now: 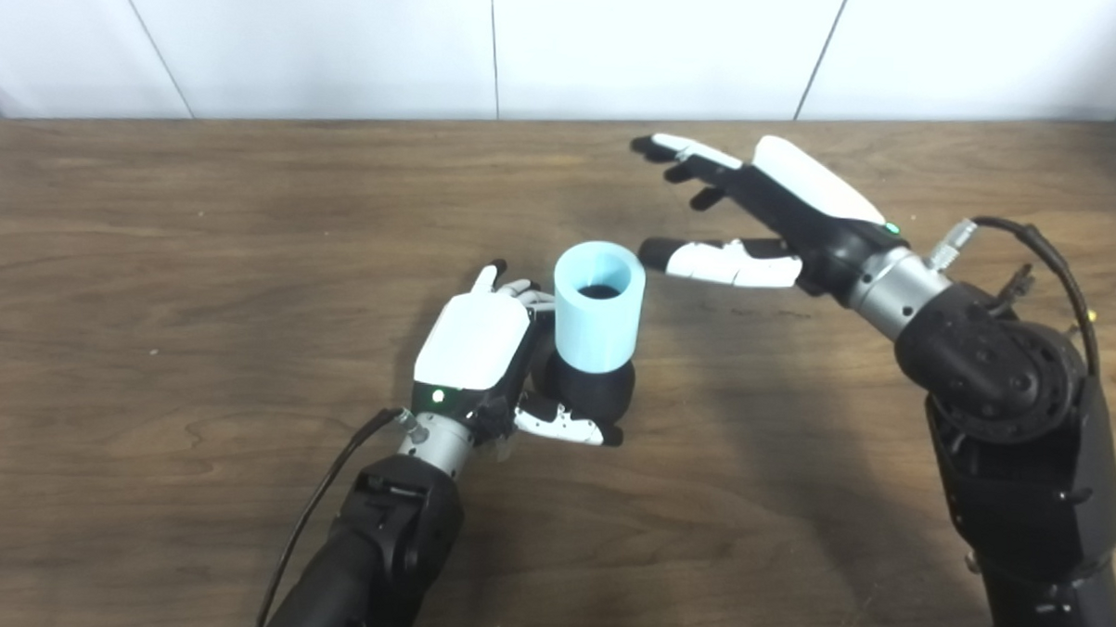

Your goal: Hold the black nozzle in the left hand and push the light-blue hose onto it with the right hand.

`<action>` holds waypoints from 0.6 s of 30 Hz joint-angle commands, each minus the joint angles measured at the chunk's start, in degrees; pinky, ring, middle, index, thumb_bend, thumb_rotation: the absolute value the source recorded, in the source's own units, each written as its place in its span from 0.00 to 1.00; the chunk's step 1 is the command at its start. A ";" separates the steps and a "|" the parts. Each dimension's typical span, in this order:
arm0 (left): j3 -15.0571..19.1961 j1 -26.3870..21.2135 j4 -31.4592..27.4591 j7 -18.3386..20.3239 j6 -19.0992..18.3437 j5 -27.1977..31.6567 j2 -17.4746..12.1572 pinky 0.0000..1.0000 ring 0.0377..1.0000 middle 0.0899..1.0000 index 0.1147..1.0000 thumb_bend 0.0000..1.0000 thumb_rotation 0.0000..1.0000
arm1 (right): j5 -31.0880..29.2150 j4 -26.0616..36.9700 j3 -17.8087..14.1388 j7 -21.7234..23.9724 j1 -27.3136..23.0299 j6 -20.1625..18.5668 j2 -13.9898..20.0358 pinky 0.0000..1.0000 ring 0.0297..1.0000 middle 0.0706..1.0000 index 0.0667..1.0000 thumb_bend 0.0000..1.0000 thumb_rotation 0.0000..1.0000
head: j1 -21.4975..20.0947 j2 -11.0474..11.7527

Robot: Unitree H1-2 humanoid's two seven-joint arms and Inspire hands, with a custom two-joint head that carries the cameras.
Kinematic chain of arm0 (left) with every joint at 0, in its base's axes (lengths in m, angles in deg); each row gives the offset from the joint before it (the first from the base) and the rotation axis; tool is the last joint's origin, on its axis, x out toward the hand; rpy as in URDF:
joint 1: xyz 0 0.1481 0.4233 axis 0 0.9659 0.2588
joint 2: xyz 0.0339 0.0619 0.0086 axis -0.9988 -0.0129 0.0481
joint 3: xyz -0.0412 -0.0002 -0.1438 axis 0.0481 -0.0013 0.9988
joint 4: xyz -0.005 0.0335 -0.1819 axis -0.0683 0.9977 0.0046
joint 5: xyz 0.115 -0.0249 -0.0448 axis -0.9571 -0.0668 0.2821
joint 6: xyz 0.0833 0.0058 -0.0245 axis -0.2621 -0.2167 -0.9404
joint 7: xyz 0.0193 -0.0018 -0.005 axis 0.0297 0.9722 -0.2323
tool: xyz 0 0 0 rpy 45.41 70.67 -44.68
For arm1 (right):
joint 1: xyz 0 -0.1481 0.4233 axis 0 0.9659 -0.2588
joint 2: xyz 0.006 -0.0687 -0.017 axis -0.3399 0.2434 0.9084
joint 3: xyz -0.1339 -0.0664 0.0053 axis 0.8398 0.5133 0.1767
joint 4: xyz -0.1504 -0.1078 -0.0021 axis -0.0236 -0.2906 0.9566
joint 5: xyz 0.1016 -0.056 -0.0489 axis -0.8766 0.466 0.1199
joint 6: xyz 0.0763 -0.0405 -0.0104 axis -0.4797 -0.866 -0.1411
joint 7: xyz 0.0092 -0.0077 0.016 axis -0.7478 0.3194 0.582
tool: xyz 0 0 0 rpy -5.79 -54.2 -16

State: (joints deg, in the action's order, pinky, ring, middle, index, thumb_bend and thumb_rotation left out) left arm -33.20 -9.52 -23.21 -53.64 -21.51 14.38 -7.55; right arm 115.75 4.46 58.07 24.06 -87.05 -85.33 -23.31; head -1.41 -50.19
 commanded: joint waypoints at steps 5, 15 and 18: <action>-0.21 0.50 0.86 1.56 0.25 -0.09 -0.41 1.00 0.85 0.73 0.42 0.52 0.05 | -3.86 -3.12 -3.18 -8.26 2.82 0.73 -1.43 0.74 0.84 0.88 0.88 0.54 0.97 | 0.22 -0.03; 0.21 0.39 0.75 0.95 1.44 0.09 -0.98 1.00 0.83 0.73 0.43 0.52 0.07 | -10.24 -6.59 -5.22 -18.74 8.36 4.12 -4.63 0.69 0.81 0.85 0.87 0.53 0.99 | -0.02 0.24; 0.31 0.29 0.58 1.05 1.52 -0.22 -1.04 1.00 0.83 0.73 0.43 0.52 0.07 | -10.47 -6.75 -4.66 -19.93 8.95 4.42 -4.53 0.71 0.81 0.85 0.88 0.52 1.00 | -0.05 0.24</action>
State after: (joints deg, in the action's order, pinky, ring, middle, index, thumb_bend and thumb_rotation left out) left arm -32.75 -9.57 -23.10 -53.75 -19.96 14.71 -8.22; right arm 105.74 -3.23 53.61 5.97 -76.68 -83.62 -28.75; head -1.41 -49.92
